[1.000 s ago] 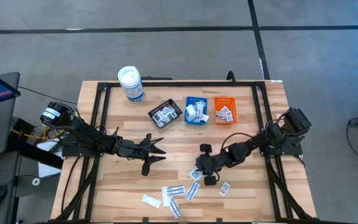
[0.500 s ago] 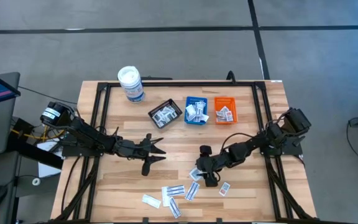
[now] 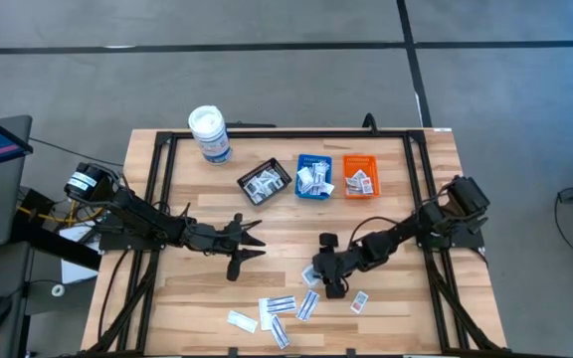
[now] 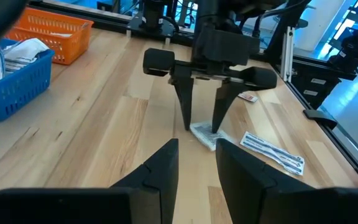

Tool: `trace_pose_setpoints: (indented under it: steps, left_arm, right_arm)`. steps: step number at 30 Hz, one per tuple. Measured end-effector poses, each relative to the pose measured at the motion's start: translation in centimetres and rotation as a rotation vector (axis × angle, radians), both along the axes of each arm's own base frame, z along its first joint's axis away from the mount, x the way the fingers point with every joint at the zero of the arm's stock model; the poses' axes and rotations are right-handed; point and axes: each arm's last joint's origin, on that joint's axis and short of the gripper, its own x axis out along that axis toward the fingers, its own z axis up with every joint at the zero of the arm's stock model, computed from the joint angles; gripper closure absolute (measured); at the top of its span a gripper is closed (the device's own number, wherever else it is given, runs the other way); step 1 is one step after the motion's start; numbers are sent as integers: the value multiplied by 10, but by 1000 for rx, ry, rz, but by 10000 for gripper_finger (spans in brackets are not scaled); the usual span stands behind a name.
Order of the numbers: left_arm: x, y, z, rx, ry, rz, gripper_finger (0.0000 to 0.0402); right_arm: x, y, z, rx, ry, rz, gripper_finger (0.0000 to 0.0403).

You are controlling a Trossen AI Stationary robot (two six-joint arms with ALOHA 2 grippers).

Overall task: Pick & Place First Aid Supplies
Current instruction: Put the black towelette pack into the black bin

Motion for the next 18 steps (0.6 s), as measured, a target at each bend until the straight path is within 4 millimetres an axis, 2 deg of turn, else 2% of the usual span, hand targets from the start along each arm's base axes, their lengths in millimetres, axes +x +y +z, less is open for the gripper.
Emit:
trace_pose_setpoints:
  steps: [9,13,18]
  left_arm:
    - [0,0,0,0,0,0,294]
    - [0,0,0,0,0,0,294]
    - [0,0,0,0,-1,0,294]
  right_arm:
    - [3,-3,-1,10,-27,-6,337]
    - [6,-6,0,23,-48,-14,356]
    - [8,-6,0,31,-64,-17,360]
